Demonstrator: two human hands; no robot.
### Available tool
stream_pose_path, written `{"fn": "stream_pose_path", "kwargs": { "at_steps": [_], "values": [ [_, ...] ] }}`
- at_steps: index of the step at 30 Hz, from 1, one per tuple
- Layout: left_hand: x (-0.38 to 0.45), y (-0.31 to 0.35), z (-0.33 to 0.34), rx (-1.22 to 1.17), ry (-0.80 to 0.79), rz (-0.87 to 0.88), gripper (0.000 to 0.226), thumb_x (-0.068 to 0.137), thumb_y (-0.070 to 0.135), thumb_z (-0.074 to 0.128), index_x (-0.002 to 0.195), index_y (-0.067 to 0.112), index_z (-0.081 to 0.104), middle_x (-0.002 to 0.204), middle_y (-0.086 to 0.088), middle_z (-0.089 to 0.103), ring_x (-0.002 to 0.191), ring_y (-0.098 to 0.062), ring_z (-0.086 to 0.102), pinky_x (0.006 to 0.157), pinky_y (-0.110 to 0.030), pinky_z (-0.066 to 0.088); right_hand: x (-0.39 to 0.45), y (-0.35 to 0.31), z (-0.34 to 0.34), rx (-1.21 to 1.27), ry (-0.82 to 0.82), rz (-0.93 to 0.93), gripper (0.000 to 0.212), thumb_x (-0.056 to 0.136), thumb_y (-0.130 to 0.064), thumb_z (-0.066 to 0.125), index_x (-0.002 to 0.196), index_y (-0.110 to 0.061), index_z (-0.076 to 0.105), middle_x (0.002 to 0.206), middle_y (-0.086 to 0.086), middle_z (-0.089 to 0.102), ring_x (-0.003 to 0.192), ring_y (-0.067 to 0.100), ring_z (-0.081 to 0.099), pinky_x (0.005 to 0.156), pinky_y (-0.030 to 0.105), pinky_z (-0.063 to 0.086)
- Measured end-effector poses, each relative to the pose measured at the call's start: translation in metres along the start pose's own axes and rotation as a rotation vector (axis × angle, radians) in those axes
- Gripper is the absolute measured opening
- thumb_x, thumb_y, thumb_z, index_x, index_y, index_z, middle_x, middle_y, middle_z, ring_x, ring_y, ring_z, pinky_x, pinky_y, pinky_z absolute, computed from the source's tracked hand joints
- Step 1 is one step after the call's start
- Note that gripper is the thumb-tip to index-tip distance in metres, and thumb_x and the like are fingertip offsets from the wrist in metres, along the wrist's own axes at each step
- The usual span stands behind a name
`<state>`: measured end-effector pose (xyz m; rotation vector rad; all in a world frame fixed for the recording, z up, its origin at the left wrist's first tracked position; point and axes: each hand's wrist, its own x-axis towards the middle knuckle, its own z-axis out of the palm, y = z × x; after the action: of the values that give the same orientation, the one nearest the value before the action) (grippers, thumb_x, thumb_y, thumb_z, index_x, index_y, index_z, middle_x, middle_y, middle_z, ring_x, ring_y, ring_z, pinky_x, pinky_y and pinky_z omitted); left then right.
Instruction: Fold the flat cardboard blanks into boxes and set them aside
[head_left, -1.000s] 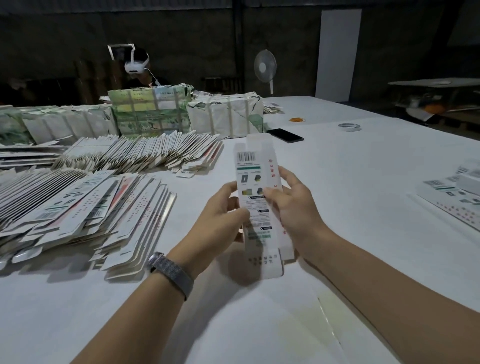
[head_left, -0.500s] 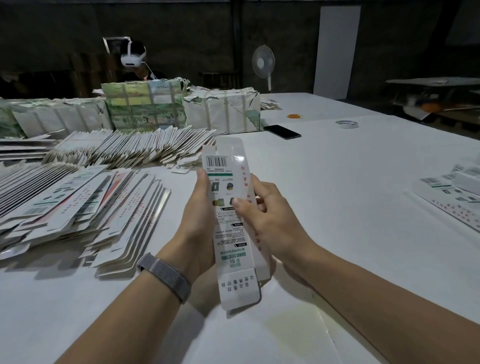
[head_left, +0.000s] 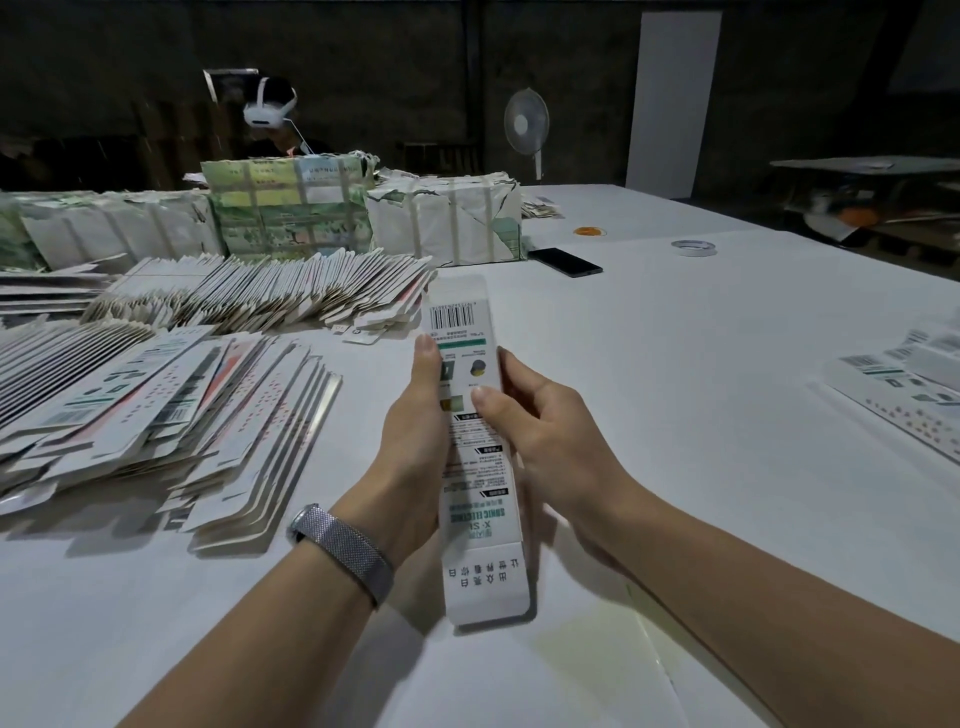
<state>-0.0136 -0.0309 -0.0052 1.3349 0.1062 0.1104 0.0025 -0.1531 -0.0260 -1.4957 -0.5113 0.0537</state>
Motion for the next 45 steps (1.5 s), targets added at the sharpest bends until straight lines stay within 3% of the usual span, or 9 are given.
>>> {"fn": "stream_pose_path", "kwargs": {
  "at_steps": [5, 9, 12, 17, 22, 30, 36, 41, 45],
  "values": [
    [-0.003, -0.003, 0.01, -0.059, -0.061, 0.022, 0.045, 0.104, 0.051, 0.043, 0.119, 0.017, 0.068, 0.096, -0.012, 0.078, 0.079, -0.023, 0.077, 0.061, -0.031, 0.06, 0.006, -0.008, -0.004, -0.036, 0.119, -0.079, 0.038, 0.1, -0.026, 0.054, 0.138, -0.025, 0.058, 0.115, -0.001, 0.074, 0.104, 0.021, 0.071, 0.096, 0.047, 0.055],
    [-0.003, 0.0, 0.009, -0.059, -0.139, -0.003, 0.043, 0.103, 0.049, 0.048, 0.128, 0.017, 0.062, 0.112, -0.017, 0.075, 0.097, -0.032, 0.075, 0.079, -0.044, 0.061, 0.006, -0.011, -0.009, 0.005, 0.129, -0.116, 0.03, 0.104, -0.016, 0.05, 0.127, -0.026, 0.066, 0.107, -0.001, 0.076, 0.093, 0.019, 0.074, 0.078, 0.033, 0.059],
    [0.0, 0.004, 0.001, 0.032, -0.168, 0.021, 0.04, 0.1, 0.053, 0.051, 0.121, 0.023, 0.068, 0.102, -0.01, 0.077, 0.087, -0.026, 0.075, 0.073, -0.041, 0.063, 0.006, -0.013, -0.008, 0.058, 0.141, -0.124, 0.03, 0.104, -0.013, 0.049, 0.121, -0.029, 0.068, 0.099, 0.0, 0.077, 0.081, 0.016, 0.073, 0.068, 0.028, 0.058],
    [0.004, -0.001, -0.001, 0.165, -0.132, 0.083, 0.044, 0.103, 0.06, 0.039, 0.116, 0.031, 0.07, 0.097, 0.0, 0.078, 0.081, -0.018, 0.077, 0.062, -0.029, 0.058, 0.008, -0.01, -0.009, 0.014, 0.154, -0.124, 0.034, 0.097, -0.027, 0.052, 0.128, -0.032, 0.065, 0.103, 0.002, 0.076, 0.084, 0.024, 0.074, 0.074, 0.044, 0.062],
    [0.006, -0.005, -0.003, 0.133, -0.143, 0.126, 0.026, 0.107, 0.042, 0.045, 0.124, 0.029, 0.061, 0.082, 0.005, 0.075, 0.073, -0.014, 0.073, 0.057, -0.026, 0.055, 0.01, -0.007, -0.012, 0.019, 0.166, -0.095, 0.031, 0.099, -0.023, 0.05, 0.125, -0.032, 0.067, 0.097, 0.003, 0.077, 0.079, 0.02, 0.073, 0.066, 0.034, 0.06],
    [0.006, 0.001, -0.009, 0.105, -0.163, 0.179, 0.033, 0.097, 0.038, 0.056, 0.122, 0.016, 0.056, 0.086, -0.001, 0.076, 0.069, -0.014, 0.071, 0.058, -0.034, 0.058, 0.007, -0.006, -0.008, 0.081, 0.142, -0.073, 0.029, 0.099, -0.021, 0.048, 0.118, -0.029, 0.068, 0.089, 0.003, 0.076, 0.073, 0.019, 0.072, 0.063, 0.032, 0.058],
    [0.008, -0.004, -0.009, 0.144, -0.157, 0.202, 0.035, 0.103, 0.038, 0.051, 0.134, 0.02, 0.05, 0.079, 0.001, 0.074, 0.066, -0.011, 0.07, 0.058, -0.035, 0.058, 0.006, -0.009, -0.008, 0.043, 0.129, -0.091, 0.029, 0.105, -0.015, 0.045, 0.122, -0.027, 0.065, 0.091, 0.008, 0.075, 0.075, 0.024, 0.071, 0.069, 0.041, 0.06],
    [0.008, -0.005, -0.008, 0.125, -0.12, 0.296, 0.046, 0.104, 0.032, 0.051, 0.145, 0.034, 0.031, 0.085, -0.006, 0.075, 0.066, -0.017, 0.071, 0.056, -0.032, 0.058, 0.006, -0.008, -0.007, 0.057, 0.122, -0.066, 0.035, 0.105, -0.018, 0.046, 0.131, -0.043, 0.048, 0.105, 0.002, 0.076, 0.083, 0.022, 0.075, 0.066, 0.033, 0.059],
    [0.007, -0.007, -0.008, 0.144, -0.126, 0.339, 0.037, 0.108, 0.027, 0.044, 0.144, 0.029, 0.037, 0.093, 0.001, 0.078, 0.073, -0.014, 0.074, 0.058, -0.026, 0.057, 0.006, -0.007, -0.007, 0.016, 0.103, -0.032, 0.045, 0.105, -0.024, 0.048, 0.145, -0.038, 0.034, 0.109, 0.006, 0.074, 0.091, 0.028, 0.074, 0.08, 0.05, 0.06]
  ]
}}
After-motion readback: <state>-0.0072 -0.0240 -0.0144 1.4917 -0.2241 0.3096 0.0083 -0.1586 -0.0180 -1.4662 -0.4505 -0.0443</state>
